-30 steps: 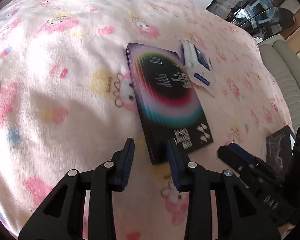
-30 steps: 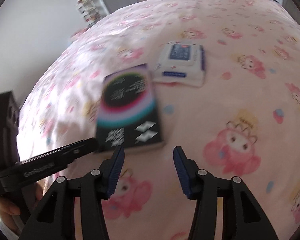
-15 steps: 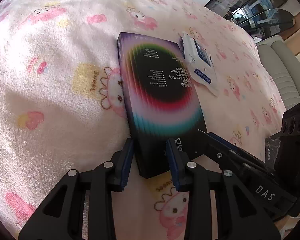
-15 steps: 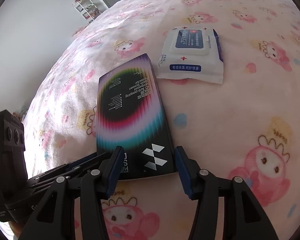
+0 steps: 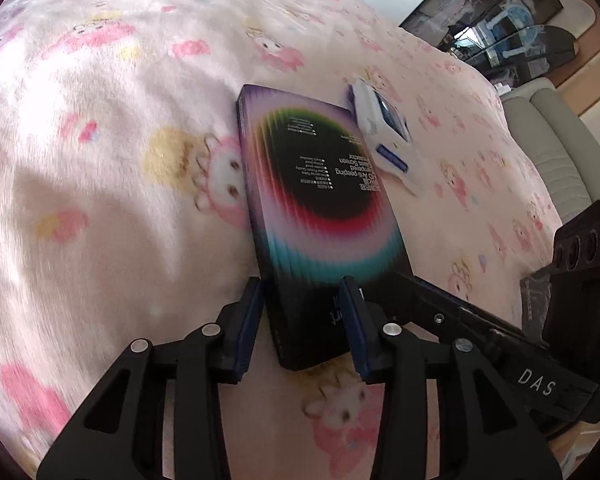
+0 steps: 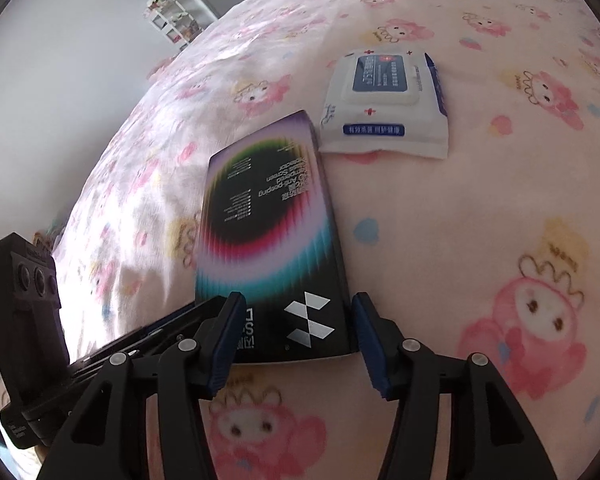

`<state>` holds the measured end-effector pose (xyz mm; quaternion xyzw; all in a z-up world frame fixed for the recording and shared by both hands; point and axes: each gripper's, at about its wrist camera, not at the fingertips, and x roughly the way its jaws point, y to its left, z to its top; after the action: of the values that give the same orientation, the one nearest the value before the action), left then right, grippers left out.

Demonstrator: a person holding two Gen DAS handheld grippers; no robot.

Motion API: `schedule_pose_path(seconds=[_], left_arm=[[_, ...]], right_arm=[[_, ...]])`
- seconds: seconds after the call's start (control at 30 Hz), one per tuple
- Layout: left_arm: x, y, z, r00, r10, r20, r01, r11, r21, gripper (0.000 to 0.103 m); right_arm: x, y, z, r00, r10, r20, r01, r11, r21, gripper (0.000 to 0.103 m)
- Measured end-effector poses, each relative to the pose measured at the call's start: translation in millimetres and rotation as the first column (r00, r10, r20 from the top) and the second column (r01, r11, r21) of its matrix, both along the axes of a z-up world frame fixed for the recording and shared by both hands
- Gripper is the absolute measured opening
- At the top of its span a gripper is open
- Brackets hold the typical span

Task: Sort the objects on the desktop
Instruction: 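Close the left gripper on the Smart Devil box and slide it along the bedspread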

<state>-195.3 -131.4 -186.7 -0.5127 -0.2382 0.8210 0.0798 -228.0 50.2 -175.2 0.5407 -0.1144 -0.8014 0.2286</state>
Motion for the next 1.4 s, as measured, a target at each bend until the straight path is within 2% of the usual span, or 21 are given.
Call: schedule_pose_path(seconds=[0.23, 0.33, 0.57, 0.8, 0.97, 1.1, 1.27, 1.33, 1.4], left_arm=[[46, 31, 6, 0.999, -0.024, 0.025, 0.024, 1.000, 0.008, 0.037], [64, 45, 7, 0.999, -0.028, 0.019, 0.028, 1.000, -0.001, 0.036], [76, 59, 12, 0.998, -0.054, 0.015, 0.054, 0.999, -0.005, 0.035], [84, 76, 9, 0.999, -0.032, 0.030, 0.032, 0.999, -0.005, 0.033], [87, 101, 7, 0.995, -0.094, 0.034, 0.094, 0.996, -0.002, 0.035], [85, 94, 7, 0.994, -0.094, 0.049, 0.091, 0.995, 0.043, 0.034], [74, 49, 4, 0.999, 0.002, 0.052, -0.006, 0.998, 0.070, 0.034], [61, 39, 0, 0.998, 0.004, 0.058, -0.009, 0.996, 0.090, 0.034], [48, 37, -1, 0.999, -0.009, 0.051, 0.006, 0.997, 0.074, 0.034]], right_arm=[[46, 29, 9, 1.000, 0.003, -0.006, -0.003, 0.999, 0.033, 0.052], [66, 47, 9, 0.999, -0.035, 0.017, 0.035, 0.999, 0.027, 0.052], [89, 63, 13, 0.996, -0.093, 0.004, 0.092, 0.995, 0.047, 0.052], [104, 74, 26, 0.991, -0.128, -0.028, 0.130, 0.988, 0.088, 0.052], [103, 96, 27, 0.981, -0.193, -0.013, 0.193, 0.978, 0.076, 0.052], [102, 102, 24, 0.976, -0.217, 0.019, 0.216, 0.974, 0.069, 0.052], [102, 88, 9, 0.980, -0.187, 0.076, 0.184, 0.982, 0.038, 0.052], [100, 79, 1, 0.981, -0.166, 0.096, 0.164, 0.986, 0.033, 0.052], [99, 75, -8, 0.979, -0.172, 0.109, 0.171, 0.985, 0.019, 0.053]])
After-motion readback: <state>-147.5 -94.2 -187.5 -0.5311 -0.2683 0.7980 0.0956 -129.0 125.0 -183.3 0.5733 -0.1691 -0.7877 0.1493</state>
